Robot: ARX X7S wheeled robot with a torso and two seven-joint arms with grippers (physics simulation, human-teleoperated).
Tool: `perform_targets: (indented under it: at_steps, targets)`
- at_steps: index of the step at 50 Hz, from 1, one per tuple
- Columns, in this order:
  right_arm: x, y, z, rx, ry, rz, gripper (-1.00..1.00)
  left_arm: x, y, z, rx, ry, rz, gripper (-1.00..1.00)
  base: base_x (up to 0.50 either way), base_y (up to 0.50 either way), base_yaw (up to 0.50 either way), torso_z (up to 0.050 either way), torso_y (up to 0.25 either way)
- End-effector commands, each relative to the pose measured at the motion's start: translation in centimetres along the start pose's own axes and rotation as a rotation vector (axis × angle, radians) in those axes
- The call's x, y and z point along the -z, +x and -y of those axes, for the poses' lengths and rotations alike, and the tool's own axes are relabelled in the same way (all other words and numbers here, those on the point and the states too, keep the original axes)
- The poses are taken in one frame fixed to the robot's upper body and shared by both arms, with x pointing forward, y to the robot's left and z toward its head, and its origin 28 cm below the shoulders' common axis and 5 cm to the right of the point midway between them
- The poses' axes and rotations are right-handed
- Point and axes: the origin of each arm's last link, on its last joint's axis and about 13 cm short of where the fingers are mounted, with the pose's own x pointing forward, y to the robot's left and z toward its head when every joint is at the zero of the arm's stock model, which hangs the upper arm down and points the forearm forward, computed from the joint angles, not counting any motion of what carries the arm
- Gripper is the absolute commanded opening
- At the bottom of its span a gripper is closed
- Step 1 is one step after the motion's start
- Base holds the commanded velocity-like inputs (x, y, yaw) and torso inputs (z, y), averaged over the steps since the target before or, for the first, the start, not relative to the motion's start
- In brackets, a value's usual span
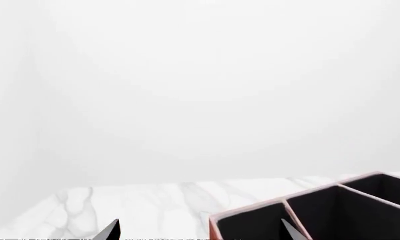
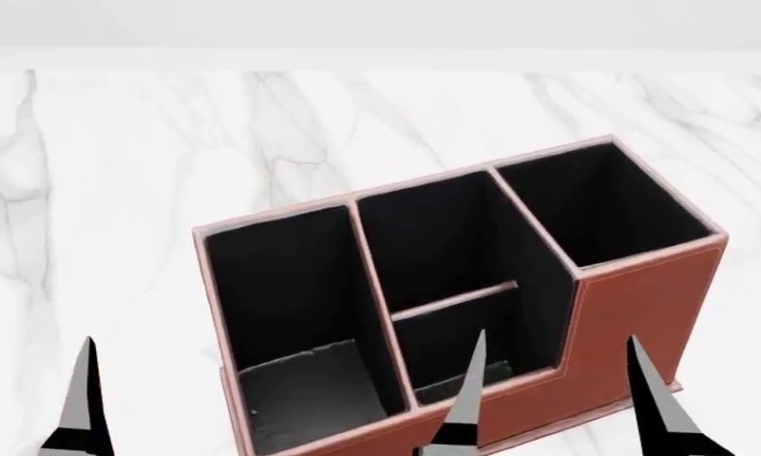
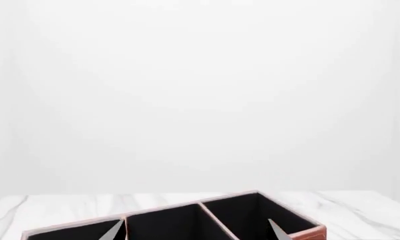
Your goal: Pick up the book and place it in the left compartment of the caddy.
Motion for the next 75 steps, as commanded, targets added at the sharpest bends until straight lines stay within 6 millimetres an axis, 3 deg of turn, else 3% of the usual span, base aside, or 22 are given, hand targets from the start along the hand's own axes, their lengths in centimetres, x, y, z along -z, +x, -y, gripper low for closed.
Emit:
perform_targets:
  at_steps: [1,14,46,56,65,75]
  targets:
    - [0.1,0.3,0.2,0.009,-0.006,0.012,1.0,-0.3,0.0,-0.2,-0.008,-0.015,0.037,1.0,0.0,0.0,0.0,0.05,0.0]
    - [-0.1,0.2,0.3,0.011,-0.007,0.016,1.0,-0.3,0.0,0.0,-0.004,-0.022,0.025,1.0,0.0,0.0,0.0,0.05,-0.007]
    - [-0.2,0.2,0.3,0.006,-0.007,0.014,1.0,0.1,0.1,0.2,0.017,-0.04,-0.019,1.0,0.0,0.0,0.0,0.045,-0.162]
    - [-0.9,0.5,0.2,-0.003,-0.02,-0.01,1.0,0.5,0.1,0.5,0.034,-0.035,-0.027,1.0,0.0,0.0,0.0,0.0,0.0]
    - [-0.7,1.7,0.0,0.037,-0.039,-0.078,1.0,0.6,0.1,0.4,0.03,-0.044,-0.04,1.0,0.0,0.0,0.0,0.0,0.0]
    - [-1.1,4.2,0.0,0.225,-0.024,-0.121,1.0,0.6,0.1,0.2,0.02,-0.049,-0.035,1.0,0.0,0.0,0.0,0.0,0.0]
